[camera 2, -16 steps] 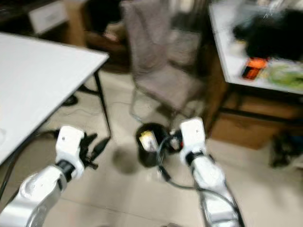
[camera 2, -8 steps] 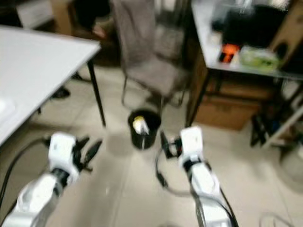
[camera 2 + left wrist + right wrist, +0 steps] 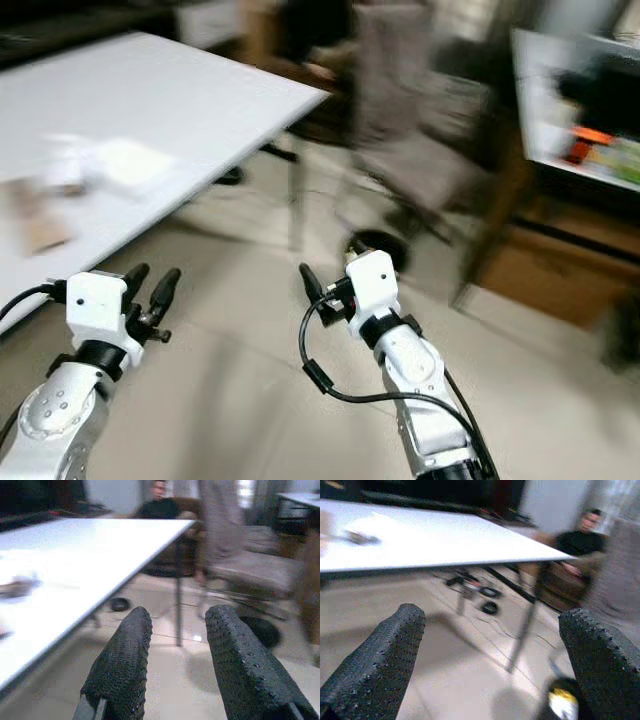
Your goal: Picking trash to rubbish bin
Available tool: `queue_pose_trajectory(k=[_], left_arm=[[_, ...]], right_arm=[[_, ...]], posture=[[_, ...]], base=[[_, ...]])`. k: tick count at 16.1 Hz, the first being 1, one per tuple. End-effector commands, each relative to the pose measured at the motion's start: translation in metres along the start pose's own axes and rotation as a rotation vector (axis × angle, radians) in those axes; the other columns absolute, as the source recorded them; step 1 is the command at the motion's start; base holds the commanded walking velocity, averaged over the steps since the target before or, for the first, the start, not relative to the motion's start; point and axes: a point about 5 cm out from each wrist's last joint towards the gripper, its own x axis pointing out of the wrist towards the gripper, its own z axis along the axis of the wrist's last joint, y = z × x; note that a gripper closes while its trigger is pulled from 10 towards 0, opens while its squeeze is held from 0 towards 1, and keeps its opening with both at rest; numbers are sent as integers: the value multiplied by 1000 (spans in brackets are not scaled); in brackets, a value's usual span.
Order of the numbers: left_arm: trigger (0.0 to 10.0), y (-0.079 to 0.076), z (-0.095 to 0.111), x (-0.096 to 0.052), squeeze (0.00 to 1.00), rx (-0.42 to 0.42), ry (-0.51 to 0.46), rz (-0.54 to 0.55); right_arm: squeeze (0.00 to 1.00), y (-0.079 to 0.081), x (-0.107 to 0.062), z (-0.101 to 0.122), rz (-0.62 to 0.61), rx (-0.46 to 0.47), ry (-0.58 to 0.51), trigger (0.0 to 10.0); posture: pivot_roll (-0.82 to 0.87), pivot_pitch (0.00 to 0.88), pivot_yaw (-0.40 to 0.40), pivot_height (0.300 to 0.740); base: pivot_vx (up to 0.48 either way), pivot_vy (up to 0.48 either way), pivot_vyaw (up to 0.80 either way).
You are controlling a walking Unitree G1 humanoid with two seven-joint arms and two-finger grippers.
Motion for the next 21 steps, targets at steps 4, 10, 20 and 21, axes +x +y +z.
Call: queue_pose_trajectory(k=[4,10,20,21], left_arm=[[10000,1,17,5,0,40,-68,0],[10000,8,23,1,0,71,-73,0],[10000,9,24,0,0,89,-56,-28],[10000,9,24,0,0,92,-53,-30]], right_arm=[[0,9,13,8,120,9,-1,10000],[0,17,20,7,177,34,2,10000],[0,21,24,15,226,59,-36,10000],[0,20,24,16,223,60,-38,10000]], posture=[[41,8,-77,740],[77,1,-88,740],[86,1,-75,740],[88,3,-73,740]], base=[[233,0,800],[372,0,800],[388,0,800],[386,0,800]])
